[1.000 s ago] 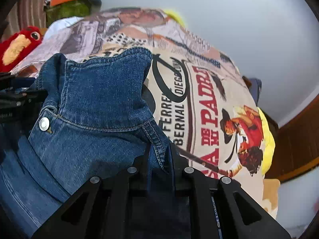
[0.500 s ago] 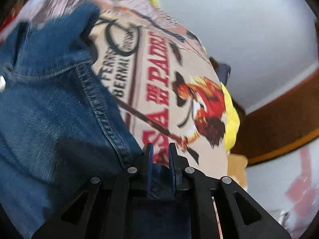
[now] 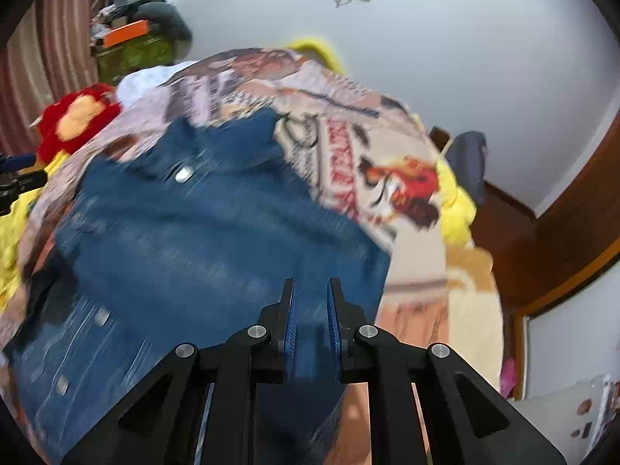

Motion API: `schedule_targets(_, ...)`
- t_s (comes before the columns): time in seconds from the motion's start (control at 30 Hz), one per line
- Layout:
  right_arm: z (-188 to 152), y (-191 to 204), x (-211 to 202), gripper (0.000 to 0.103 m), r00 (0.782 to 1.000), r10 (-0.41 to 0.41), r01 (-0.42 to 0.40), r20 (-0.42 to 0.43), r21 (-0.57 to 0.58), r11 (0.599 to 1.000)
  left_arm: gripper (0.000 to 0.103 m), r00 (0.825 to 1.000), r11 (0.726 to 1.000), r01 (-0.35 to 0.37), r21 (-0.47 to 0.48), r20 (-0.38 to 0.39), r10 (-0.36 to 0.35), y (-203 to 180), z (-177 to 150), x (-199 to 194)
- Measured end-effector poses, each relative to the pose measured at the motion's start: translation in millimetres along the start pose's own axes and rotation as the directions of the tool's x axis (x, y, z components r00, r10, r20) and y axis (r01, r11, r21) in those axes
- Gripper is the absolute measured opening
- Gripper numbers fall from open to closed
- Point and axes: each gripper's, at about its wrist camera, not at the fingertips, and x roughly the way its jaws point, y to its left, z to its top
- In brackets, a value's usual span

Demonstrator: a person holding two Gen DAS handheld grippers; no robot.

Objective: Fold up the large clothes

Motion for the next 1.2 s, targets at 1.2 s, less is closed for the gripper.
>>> schedule_targets(1.2,-186.9,-13.0,-21.3,0.010,0.978,-0.086,0.093,-0.190,0.031,0.995,0.077,0.937,0.958,0.073,-0.278,-0.310,-0.161,40.2,-235.1,-4.7)
